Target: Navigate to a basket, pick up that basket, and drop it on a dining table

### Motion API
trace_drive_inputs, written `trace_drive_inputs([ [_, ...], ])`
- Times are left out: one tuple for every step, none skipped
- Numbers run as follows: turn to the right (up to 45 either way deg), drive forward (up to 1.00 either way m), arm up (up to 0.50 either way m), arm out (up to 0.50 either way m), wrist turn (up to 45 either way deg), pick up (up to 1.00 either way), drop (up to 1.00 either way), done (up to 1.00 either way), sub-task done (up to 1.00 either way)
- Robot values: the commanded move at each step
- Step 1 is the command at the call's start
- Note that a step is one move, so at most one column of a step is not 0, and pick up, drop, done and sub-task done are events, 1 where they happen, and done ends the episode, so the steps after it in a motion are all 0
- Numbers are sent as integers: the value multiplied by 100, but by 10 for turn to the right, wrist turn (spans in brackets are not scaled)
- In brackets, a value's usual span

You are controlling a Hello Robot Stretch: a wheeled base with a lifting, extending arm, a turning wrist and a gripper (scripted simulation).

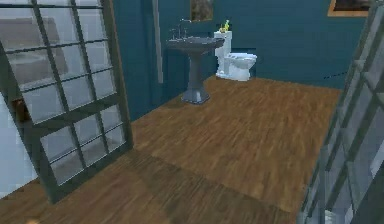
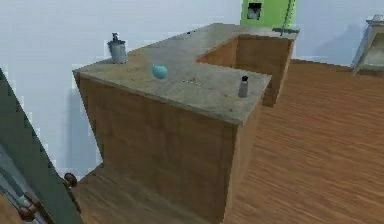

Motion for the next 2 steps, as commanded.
trace_drive_inputs([
  [30, 0, 0, 0, 0, 0, 0, 0, 0],
  [0, 30, 0, 0, 0, 0, 0, 0, 0],
])
